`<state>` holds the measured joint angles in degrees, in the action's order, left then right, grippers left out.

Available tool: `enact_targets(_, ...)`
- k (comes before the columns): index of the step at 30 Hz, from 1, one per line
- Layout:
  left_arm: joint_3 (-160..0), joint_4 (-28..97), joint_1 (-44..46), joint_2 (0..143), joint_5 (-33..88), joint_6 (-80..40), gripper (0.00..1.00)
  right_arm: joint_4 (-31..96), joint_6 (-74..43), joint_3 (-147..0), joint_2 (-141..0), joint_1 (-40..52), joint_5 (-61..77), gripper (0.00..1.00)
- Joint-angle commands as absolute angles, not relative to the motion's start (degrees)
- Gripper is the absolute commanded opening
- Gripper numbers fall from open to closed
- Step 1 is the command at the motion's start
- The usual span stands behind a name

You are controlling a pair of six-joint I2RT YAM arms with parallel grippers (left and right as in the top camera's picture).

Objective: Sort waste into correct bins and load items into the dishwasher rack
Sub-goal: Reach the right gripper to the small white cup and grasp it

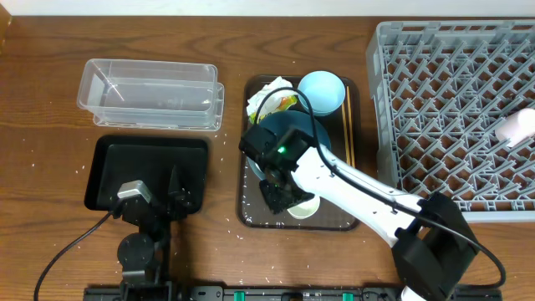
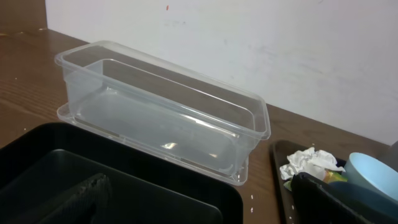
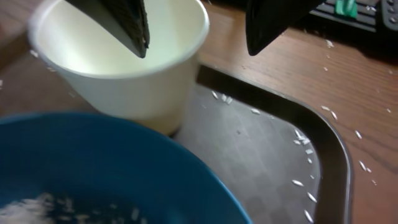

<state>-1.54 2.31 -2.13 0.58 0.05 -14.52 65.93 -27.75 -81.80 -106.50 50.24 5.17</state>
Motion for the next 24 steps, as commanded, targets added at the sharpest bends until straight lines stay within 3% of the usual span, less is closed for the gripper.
enact_targets(1, -0.2, 4.2, -1.9, 0.2, -0.6, -13.5, 0.95, 64.3, -29.5, -79.7, -106.5, 52.2, 6.4, 0.46)
enact_targets(7, -0.2, 4.2, -1.9, 0.2, -0.6, -13.5, 0.95, 61.1, -31.9, -75.7, -106.5, 53.6, 2.4, 0.43)
enact_targets(10, -0.2, 4.2, -1.9, 0.2, -0.6, -13.5, 0.95, 60.0, -31.9, -74.5, -106.5, 53.7, 2.4, 0.29)
enact_targets(18, -0.2, 4.2, -1.9, 0.2, -0.6, -13.5, 0.95, 63.4, -31.5, -80.4, -106.5, 53.4, 2.5, 0.18)
enact_targets(21, -0.2, 4.2, -1.9, 0.2, -0.6, -13.5, 0.95, 66.8, -30.5, -84.7, -106.5, 53.0, 2.2, 0.01)
enact_targets(24, -0.2, 4.2, -1.9, 0.2, -0.6, -13.5, 0.95, 70.2, -29.7, -89.0, -106.5, 52.4, 1.9, 0.0)
